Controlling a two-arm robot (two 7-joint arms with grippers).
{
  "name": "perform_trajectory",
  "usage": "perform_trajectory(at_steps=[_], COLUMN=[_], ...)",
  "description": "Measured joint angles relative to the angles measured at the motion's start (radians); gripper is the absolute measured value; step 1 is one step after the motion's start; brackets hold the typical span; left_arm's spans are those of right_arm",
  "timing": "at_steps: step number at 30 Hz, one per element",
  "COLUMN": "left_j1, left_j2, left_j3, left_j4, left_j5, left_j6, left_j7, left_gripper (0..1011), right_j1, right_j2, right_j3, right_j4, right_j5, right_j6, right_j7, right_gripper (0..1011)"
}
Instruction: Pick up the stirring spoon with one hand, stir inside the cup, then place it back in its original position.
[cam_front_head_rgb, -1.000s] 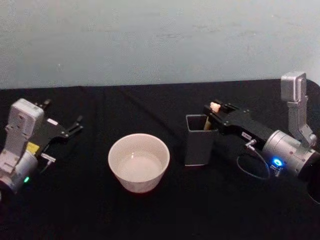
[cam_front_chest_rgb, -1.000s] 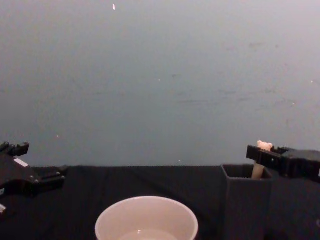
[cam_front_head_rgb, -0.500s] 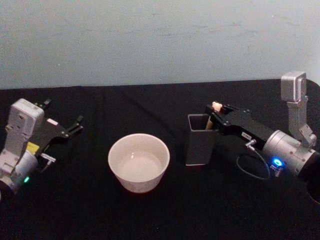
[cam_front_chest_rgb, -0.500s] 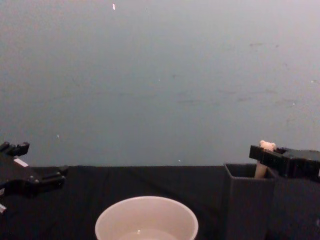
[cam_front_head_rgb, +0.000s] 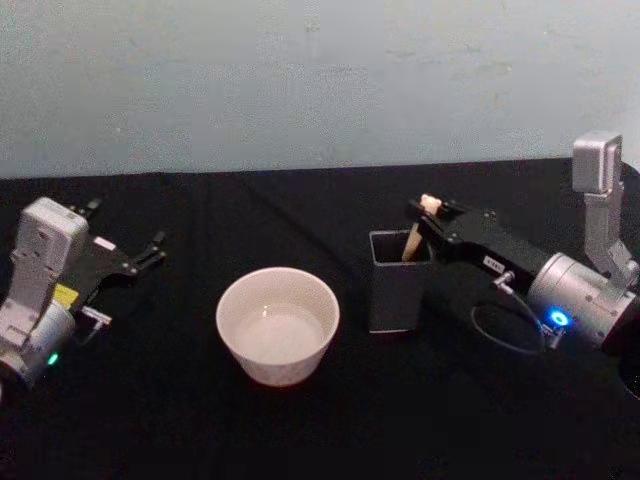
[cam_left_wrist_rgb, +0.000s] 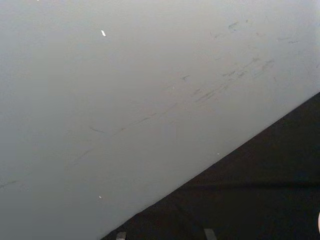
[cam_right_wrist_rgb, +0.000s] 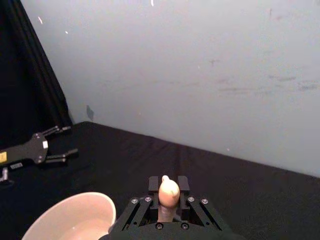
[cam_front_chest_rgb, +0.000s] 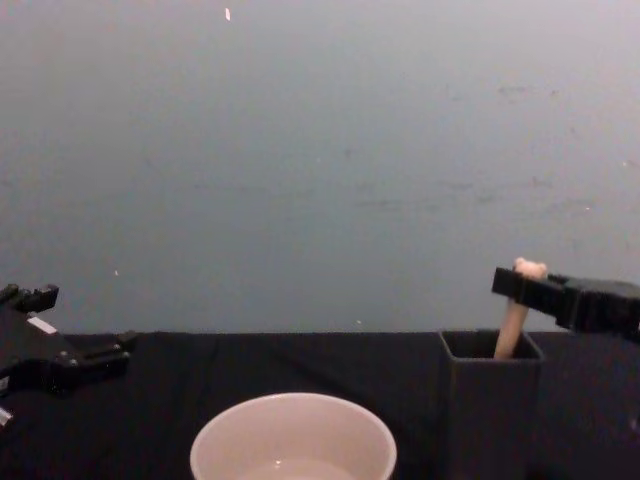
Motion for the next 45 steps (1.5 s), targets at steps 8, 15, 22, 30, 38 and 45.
perform_trajectory(at_steps=[8,15,22,30,38,45], left_j1=[0.000,0.000,0.000,0.000,0.000,0.000], left_j2=[0.000,0.000,0.000,0.000,0.000,0.000], left_j3=[0.000,0.000,0.000,0.000,0.000,0.000], left_j4=[0.000,0.000,0.000,0.000,0.000,0.000], left_j5=[0.000,0.000,0.000,0.000,0.000,0.000], left_j6=[0.000,0.000,0.000,0.000,0.000,0.000], left_j7=[0.000,0.000,0.000,0.000,0.000,0.000], left_gripper=[1001,1001,1001,1001,1001,1001], right_j1=[-0.004,-0.005,0.005,0.048,0.099,0.129], right_j2=[0.016,0.024,0.024,-0.002,-0.031,-0.046], right_j3=[0.017,0.044,0.057,0.031,-0.035,-0.092], right_j4=[-0.044,-0.097,-0.129,-0.108,-0.067,-0.030], right_j5=[0.027,0.060,0.082,0.090,0.067,0.032], right_j6=[-0.014,-0.035,-0.059,-0.072,-0.076,-0.072], right_j7=[-0.002,-0.009,-0.010,0.000,0.031,0.053], right_gripper=[217,218,218,217,217,217])
